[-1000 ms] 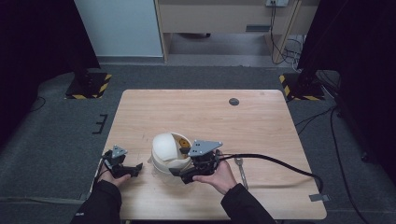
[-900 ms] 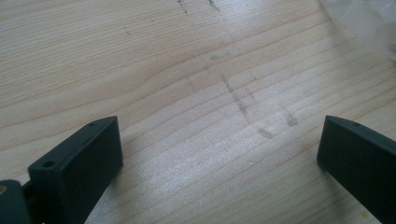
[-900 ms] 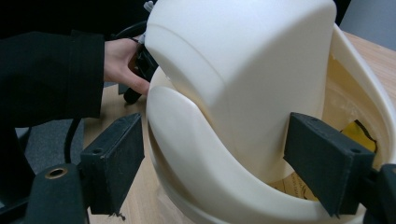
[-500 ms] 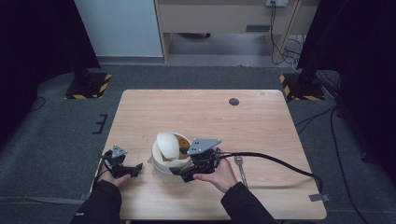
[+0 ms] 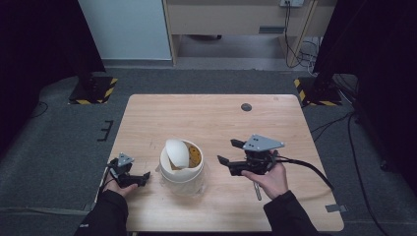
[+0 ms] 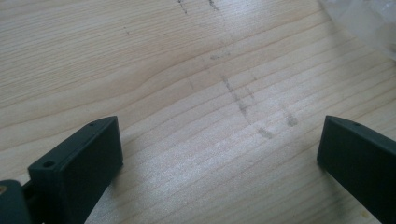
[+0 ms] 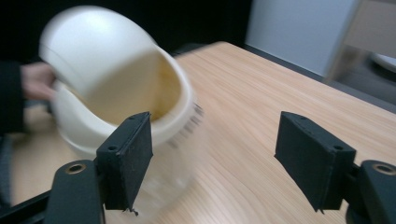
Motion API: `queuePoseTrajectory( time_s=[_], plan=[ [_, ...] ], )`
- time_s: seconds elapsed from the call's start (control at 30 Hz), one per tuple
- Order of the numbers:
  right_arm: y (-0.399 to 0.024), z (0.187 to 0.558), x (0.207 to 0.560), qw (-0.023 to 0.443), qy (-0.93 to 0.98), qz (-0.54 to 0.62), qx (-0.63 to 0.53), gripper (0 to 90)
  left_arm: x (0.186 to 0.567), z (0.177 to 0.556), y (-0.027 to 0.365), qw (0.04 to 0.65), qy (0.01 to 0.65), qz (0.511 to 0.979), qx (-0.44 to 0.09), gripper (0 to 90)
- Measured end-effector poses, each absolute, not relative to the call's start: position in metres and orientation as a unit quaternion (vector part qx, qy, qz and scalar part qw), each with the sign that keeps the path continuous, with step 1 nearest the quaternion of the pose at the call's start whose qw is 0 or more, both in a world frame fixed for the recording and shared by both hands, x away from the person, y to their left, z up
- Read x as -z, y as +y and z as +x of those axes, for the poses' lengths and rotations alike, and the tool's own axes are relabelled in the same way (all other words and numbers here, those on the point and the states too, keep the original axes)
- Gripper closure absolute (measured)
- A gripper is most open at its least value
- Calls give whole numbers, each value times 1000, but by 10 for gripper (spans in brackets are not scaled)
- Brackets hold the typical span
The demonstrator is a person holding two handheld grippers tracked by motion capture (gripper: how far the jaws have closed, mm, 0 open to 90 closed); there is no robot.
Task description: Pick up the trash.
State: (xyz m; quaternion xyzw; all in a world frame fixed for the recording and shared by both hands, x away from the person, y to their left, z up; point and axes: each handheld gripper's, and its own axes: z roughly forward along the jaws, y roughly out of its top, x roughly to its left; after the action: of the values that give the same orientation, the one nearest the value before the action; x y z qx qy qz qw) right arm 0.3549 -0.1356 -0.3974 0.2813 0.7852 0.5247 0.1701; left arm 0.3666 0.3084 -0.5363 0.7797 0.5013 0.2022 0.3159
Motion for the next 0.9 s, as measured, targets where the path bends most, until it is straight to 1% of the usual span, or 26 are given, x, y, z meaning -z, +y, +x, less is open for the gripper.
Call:
queuePoseTrajectory(
  time_s=[0.07, 0.1, 0.13, 0.2, 0.27, 0.33, 0.43, 0.57, 0.6, 0.63, 0.67, 0.73, 0.83, 0.87, 0.9],
  plan=[
    [-142, 354, 402, 176, 786, 292, -516, 279, 536, 367, 308, 316, 501, 780, -202, 0],
    [-155, 353, 413, 185, 789, 314, -494, 280, 536, 367, 308, 316, 501, 780, -203, 0],
    [-155, 353, 413, 185, 789, 314, -494, 280, 536, 367, 308, 316, 502, 779, -202, 0],
    [-173, 352, 432, 188, 790, 346, -470, 298, 536, 367, 308, 316, 501, 780, -203, 0],
    [-178, 352, 439, 191, 790, 354, -463, 306, 536, 367, 308, 316, 501, 780, -203, 0],
    [-189, 354, 455, 200, 804, 374, -417, 314, 536, 367, 308, 316, 501, 780, -203, 0],
    [-194, 356, 463, 203, 804, 386, -403, 326, 536, 367, 308, 316, 501, 780, -203, 0],
    [-201, 359, 478, 197, 806, 414, -376, 355, 536, 367, 308, 316, 501, 780, -202, 0],
    [-202, 359, 484, 189, 806, 424, -366, 382, 536, 367, 308, 316, 501, 780, -202, 0],
    [-202, 359, 484, 189, 806, 424, -366, 382, 536, 367, 308, 316, 501, 780, -202, 0],
    [-203, 360, 490, 177, 807, 437, -355, 413, 536, 367, 308, 316, 501, 780, -202, 0],
    [-203, 361, 493, 174, 807, 443, -349, 423, 536, 367, 308, 316, 502, 780, -203, 0],
    [-201, 363, 501, 160, 813, 454, -329, 460, 536, 367, 308, 316, 501, 780, -202, 0],
    [-199, 365, 506, 147, 819, 458, -311, 500, 536, 367, 308, 316, 501, 780, -202, 0],
    [-198, 365, 508, 142, 823, 461, -300, 516, 536, 367, 308, 316, 501, 780, -202, 0]
  ],
)
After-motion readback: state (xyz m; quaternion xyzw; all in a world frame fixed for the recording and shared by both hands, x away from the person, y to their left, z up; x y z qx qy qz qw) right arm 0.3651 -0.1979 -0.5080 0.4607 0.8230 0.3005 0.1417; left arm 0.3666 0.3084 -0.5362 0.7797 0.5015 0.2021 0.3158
